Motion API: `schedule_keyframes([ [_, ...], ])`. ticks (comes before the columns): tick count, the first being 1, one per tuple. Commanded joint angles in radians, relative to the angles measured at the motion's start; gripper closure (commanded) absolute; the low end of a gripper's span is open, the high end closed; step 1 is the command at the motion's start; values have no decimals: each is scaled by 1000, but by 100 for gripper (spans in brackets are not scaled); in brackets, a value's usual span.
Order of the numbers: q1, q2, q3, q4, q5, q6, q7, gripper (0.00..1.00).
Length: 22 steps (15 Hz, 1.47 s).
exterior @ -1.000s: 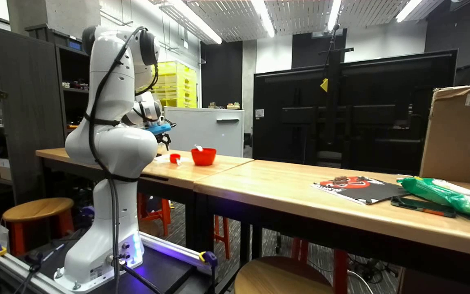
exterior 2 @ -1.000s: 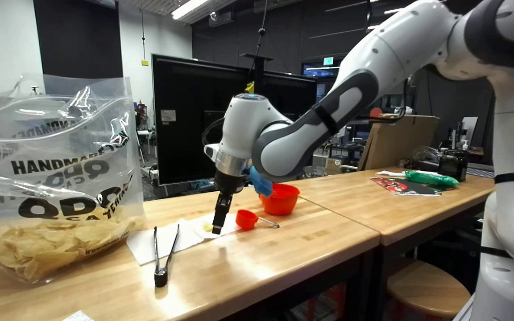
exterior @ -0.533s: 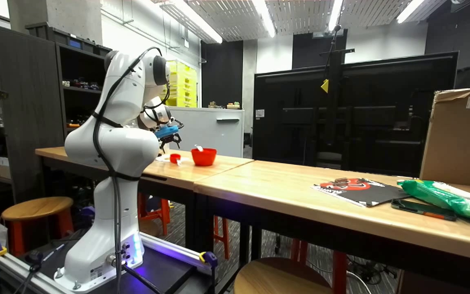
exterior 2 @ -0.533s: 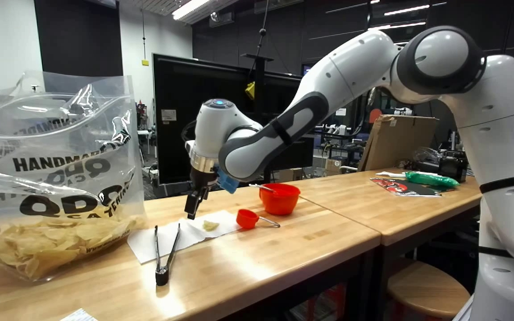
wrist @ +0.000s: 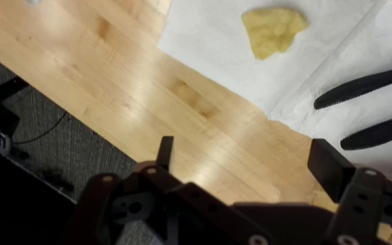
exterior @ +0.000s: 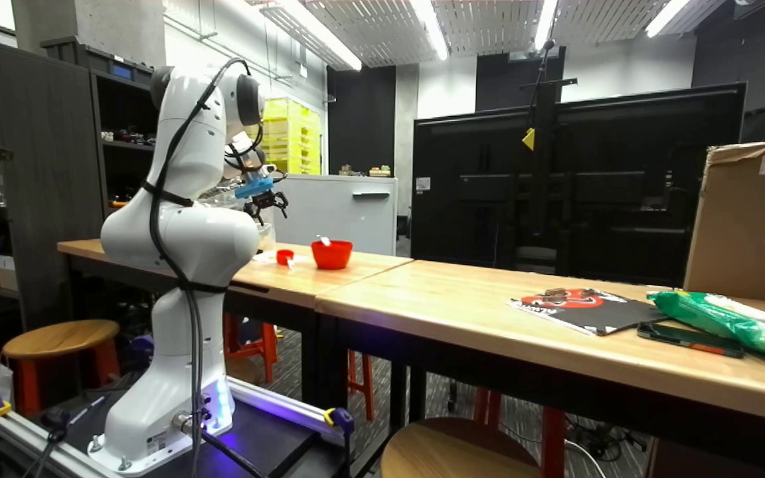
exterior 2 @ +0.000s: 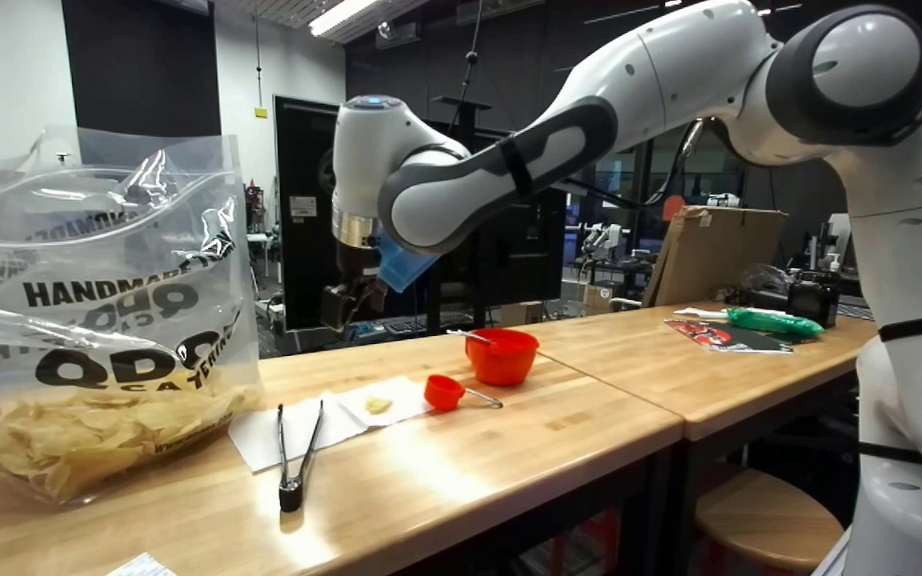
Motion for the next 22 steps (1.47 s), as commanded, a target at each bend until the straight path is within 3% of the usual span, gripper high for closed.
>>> schedule_keyframes([
  [1, -23, 23, 17, 19, 103, -95, 30, 0],
  [13, -45, 77, 21, 46, 342, -203, 40, 0],
  [22, -21, 119, 35, 60, 392, -205, 67, 0],
])
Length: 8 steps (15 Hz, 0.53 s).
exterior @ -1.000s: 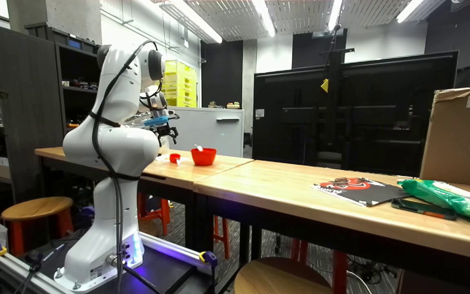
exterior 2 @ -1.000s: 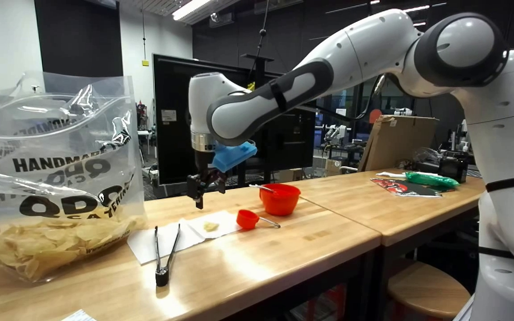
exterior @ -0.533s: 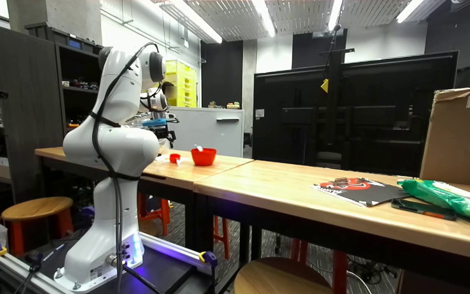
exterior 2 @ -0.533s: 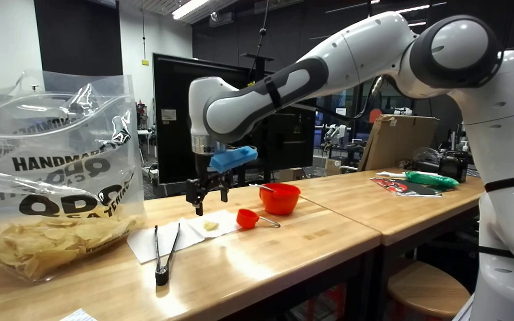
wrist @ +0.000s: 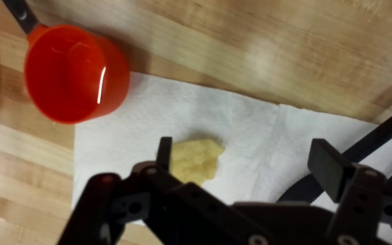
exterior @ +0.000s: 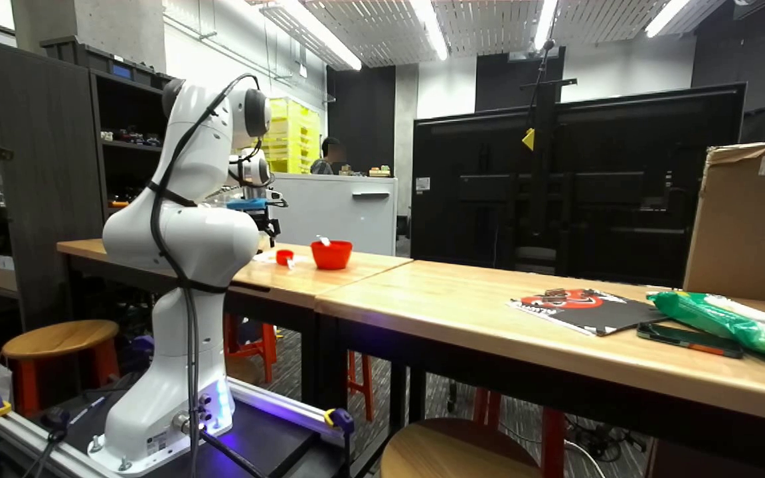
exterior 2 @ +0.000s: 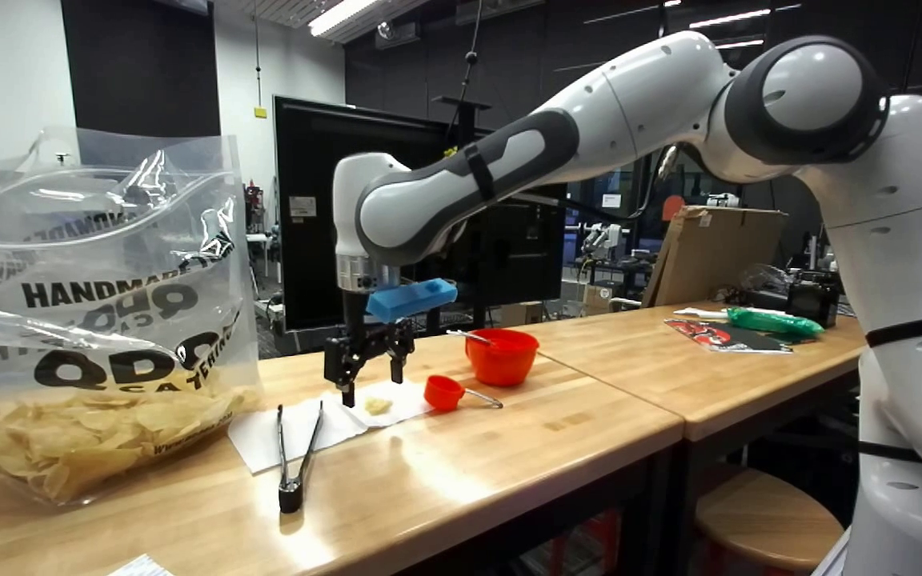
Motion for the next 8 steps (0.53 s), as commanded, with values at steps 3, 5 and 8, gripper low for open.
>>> schedule_keyframes([
  [3, 43, 38, 17, 70, -15, -37, 61, 0],
  [5, 70, 41, 21, 86, -35, -34, 83, 0],
  [8, 105, 45, 22, 93, -55, -24, 128, 0],
])
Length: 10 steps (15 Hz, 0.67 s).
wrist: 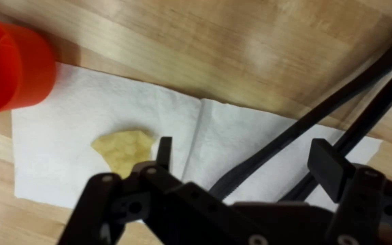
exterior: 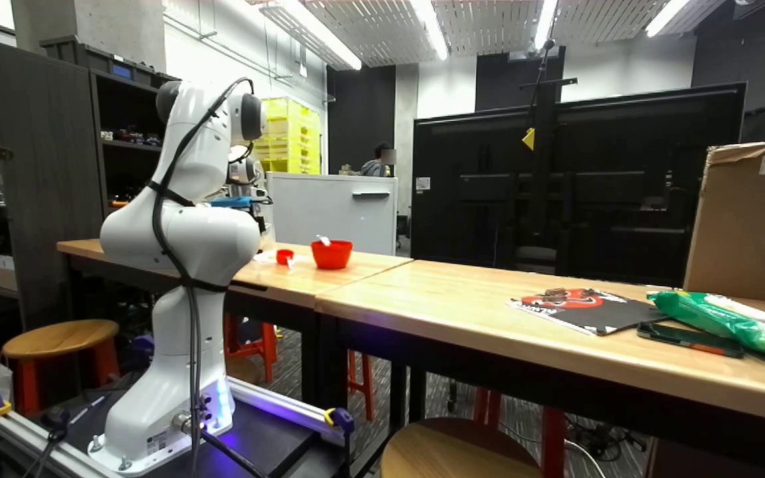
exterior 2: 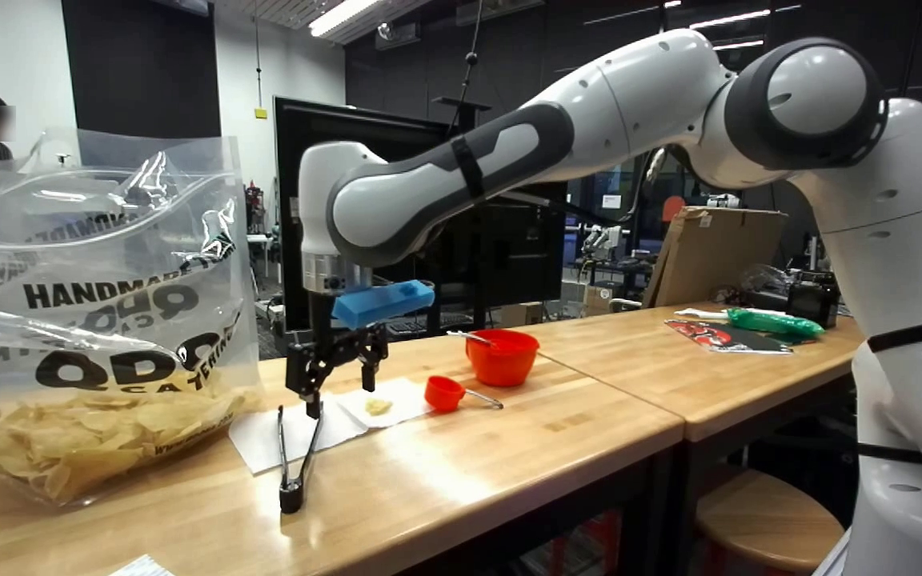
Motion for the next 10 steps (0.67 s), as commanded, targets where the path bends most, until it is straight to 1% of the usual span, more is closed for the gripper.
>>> schedule_keyframes([
  [1, 43, 16, 1, 36, -39, -18, 80, 0],
  [5, 70, 22, 1, 15, -51, 15, 120, 0],
  [10, 86, 44, -7, 25, -52, 32, 132, 0],
])
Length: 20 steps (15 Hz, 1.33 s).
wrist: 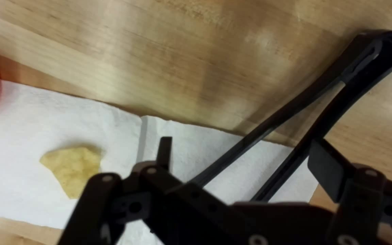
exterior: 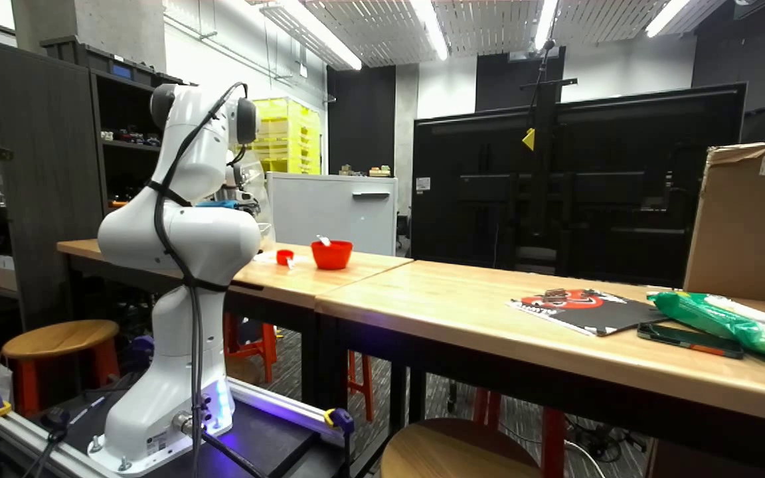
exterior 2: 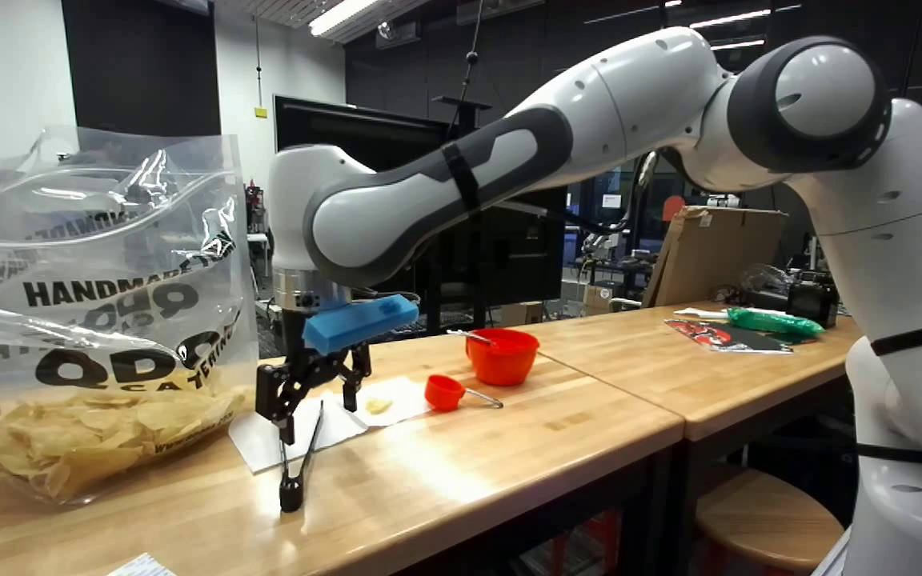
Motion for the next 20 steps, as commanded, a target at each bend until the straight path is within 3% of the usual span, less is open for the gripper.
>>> schedule_keyframes([
  [1, 19, 16, -11, 18, -22, 15, 37, 0],
  [14, 8, 12, -33, 13, -37, 36, 66, 0],
  [15, 7, 13, -33, 14, -34, 35, 64, 2],
  [17, 5, 14, -33, 13, -30, 35, 61, 15],
  [20, 4, 16, -33, 13, -27, 36, 60, 23],
])
